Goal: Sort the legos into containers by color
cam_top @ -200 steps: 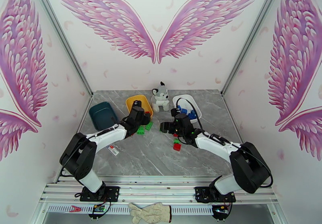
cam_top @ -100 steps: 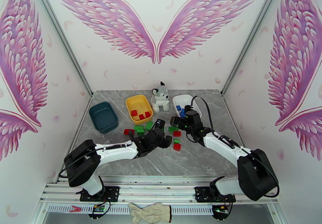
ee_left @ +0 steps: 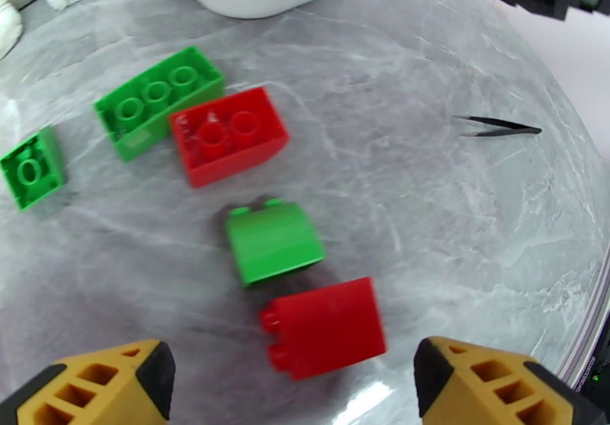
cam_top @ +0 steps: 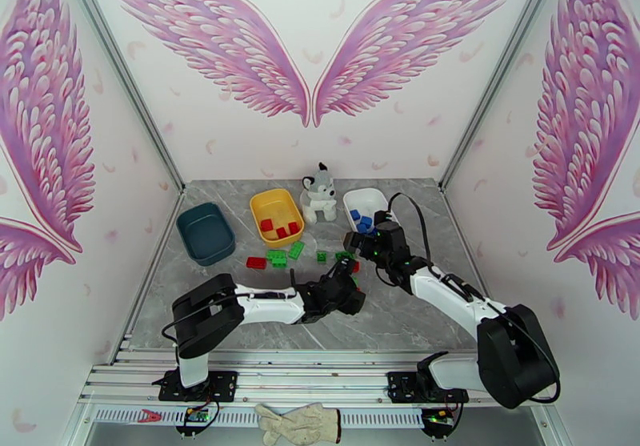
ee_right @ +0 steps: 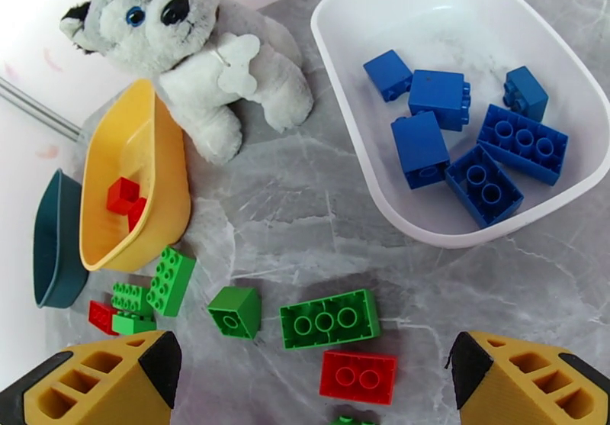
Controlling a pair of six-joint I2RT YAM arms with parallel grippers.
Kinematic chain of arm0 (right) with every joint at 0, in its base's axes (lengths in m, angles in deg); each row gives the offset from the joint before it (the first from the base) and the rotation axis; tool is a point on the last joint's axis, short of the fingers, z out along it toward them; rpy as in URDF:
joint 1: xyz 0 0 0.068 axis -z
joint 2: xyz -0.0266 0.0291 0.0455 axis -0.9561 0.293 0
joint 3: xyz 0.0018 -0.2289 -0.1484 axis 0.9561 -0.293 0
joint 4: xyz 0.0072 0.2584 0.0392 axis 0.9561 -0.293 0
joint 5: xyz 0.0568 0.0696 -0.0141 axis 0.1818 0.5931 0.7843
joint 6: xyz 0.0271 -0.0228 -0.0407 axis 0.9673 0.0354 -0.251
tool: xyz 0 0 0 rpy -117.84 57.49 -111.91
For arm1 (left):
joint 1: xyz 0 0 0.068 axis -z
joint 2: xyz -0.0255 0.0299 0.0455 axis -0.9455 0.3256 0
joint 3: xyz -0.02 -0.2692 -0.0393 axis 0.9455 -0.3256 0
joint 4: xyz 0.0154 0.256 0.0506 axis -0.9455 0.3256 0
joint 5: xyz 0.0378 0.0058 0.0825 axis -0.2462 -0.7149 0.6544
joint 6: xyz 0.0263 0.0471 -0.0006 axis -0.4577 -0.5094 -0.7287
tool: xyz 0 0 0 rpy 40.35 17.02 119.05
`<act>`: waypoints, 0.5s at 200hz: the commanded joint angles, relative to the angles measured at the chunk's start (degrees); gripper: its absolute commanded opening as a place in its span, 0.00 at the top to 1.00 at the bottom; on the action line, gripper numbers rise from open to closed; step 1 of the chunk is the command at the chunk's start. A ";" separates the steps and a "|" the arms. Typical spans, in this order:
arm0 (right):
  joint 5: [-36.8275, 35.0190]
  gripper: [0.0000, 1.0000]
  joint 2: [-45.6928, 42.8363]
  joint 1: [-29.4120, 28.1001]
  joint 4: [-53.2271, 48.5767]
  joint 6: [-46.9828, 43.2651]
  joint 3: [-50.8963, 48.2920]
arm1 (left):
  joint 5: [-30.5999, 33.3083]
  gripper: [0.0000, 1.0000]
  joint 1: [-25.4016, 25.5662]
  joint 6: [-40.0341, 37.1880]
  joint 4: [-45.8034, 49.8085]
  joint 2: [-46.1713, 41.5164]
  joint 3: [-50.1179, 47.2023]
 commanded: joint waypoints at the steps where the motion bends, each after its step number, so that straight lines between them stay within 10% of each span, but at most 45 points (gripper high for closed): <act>1: -0.12 0.00 -1.62 0.89 -0.14 0.88 -1.34 | 1.28 0.14 0.64 0.31 3.04 3.04 4.38; 100: 1.50 0.01 -2.74 2.29 1.28 1.32 -2.67 | 6.93 0.39 1.64 0.32 9.46 10.30 12.45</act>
